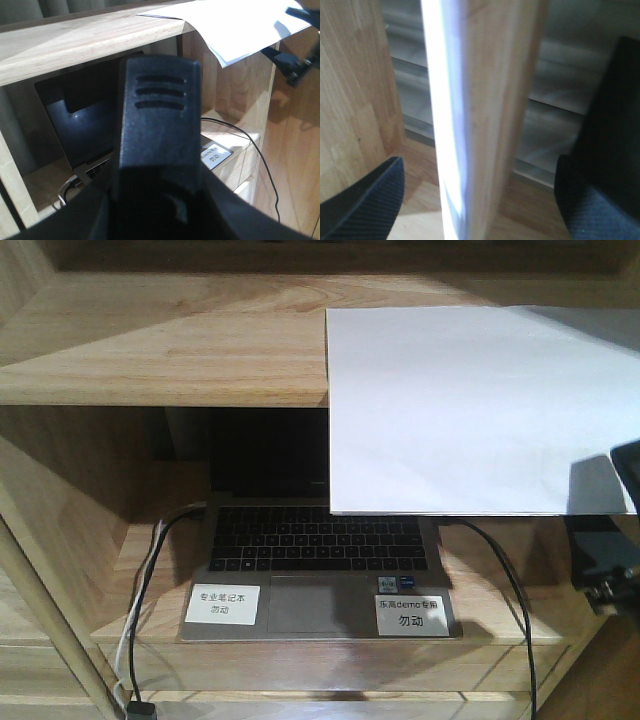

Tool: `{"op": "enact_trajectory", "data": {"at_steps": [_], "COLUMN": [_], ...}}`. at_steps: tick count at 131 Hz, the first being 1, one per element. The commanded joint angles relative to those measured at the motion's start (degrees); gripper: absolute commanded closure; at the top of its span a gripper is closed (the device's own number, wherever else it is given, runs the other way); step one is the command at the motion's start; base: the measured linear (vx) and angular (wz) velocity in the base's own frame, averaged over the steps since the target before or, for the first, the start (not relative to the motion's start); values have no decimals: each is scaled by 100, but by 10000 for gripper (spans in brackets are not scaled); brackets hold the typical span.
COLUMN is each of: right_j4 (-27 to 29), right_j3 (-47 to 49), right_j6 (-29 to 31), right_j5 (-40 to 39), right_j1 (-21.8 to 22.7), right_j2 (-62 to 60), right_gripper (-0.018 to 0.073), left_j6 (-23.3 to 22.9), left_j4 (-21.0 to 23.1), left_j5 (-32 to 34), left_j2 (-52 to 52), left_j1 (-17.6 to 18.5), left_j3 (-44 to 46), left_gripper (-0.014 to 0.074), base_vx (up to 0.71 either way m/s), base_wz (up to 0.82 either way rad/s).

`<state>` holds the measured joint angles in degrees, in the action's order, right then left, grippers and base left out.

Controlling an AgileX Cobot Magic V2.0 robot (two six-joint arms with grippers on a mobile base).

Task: Grab stapler and paper to desk for stapling
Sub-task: 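Close the right gripper on the overhanging edge of the white paper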

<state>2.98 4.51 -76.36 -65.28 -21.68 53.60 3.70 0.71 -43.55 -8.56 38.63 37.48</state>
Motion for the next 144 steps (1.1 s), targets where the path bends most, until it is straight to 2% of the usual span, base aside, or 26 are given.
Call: {"op": "enact_trajectory", "data": {"at_steps": [1,42,90,108,122,123,134,135,144], "right_j4": [-91,-86,-67,-67,-67,-67,-67,-67,-67], "right_j3": [347,783,783,783,783,783,783,783,783], "right_j6": [41,152,197,191,191,191,164,155,150], "right_j5": [-1116,-1134,-1097,-1097,-1119,-1134,-1178,-1178,-1178], "right_j1": [-15,-15,-15,-15,-15,-15,-15,-15,-15], "right_j2": [112,230,230,230,230,230,230,230,230], "right_gripper": [-20,-20,-4,80,184,216,299,333,395], "left_j6": [-10,-10,-10,-10,-10,-10,-10,-10,-10], "left_j4": [38,38,38,38,38,38,38,38,38], "left_j5": [661,667,661,661,661,661,661,661,661], "left_j2": [-91,-91,-91,-91,-91,-91,-91,-91,-91], "left_j1": [47,47,47,47,47,47,47,47,47], "left_j3": [162,162,162,162,162,162,162,162,162], "left_gripper": [603,603,603,603,603,603,603,603,603], "base_vx": [0,0,0,0,0,0,0,0,0], "base_wz": [0,0,0,0,0,0,0,0,0]}}
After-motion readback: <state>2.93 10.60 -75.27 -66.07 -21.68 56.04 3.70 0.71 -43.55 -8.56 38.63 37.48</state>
